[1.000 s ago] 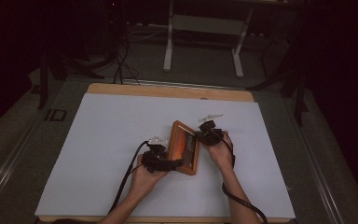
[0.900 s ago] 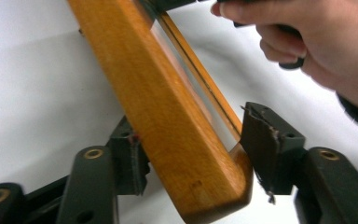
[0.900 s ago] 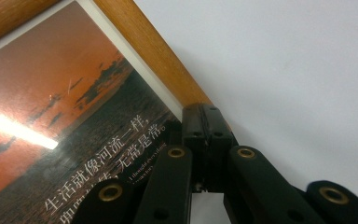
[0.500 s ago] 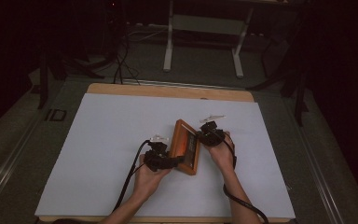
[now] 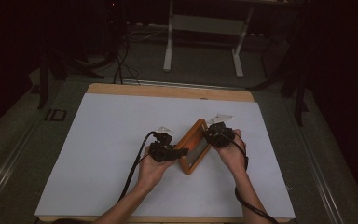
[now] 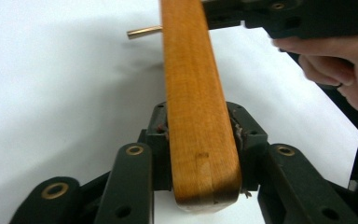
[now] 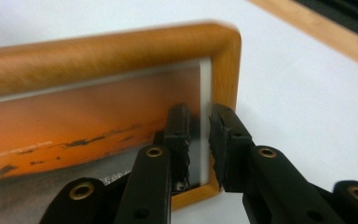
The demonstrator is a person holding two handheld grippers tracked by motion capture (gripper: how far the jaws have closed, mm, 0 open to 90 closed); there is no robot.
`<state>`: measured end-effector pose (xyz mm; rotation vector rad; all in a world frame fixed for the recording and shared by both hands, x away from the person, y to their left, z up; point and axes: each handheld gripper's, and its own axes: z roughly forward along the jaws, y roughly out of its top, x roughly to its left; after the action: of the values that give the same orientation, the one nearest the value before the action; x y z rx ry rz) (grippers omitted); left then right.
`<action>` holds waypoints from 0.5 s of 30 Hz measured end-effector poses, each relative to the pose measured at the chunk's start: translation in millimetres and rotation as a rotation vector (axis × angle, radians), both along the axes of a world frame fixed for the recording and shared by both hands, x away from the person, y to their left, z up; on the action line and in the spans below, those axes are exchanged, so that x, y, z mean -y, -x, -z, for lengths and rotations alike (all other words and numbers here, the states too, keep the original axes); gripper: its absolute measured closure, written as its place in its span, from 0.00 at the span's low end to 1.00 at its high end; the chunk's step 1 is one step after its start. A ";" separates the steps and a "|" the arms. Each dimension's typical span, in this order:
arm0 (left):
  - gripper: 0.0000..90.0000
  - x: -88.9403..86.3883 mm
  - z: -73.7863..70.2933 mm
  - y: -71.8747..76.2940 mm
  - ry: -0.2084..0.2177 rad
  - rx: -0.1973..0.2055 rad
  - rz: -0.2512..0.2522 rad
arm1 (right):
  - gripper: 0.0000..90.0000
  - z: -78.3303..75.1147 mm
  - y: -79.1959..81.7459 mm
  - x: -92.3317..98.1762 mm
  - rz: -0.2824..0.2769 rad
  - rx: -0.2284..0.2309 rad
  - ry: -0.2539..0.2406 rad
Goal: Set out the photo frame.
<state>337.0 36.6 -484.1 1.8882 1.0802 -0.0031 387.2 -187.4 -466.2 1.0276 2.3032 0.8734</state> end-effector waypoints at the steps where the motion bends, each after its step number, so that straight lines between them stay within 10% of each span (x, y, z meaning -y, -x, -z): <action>1: 0.76 -0.9 -3.0 -1.5 -0.003 0.006 0.007 | 0.83 -1.9 1.4 1.4 -0.002 0.007 0.000; 15: 0.77 -14.0 -21.4 -4.8 -0.027 0.073 0.044 | 0.77 -7.9 13.2 2.0 -0.067 0.022 0.017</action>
<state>341.8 50.5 -462.6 1.9214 0.9933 0.0550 374.0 -189.5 -458.3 0.9335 2.3349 0.8852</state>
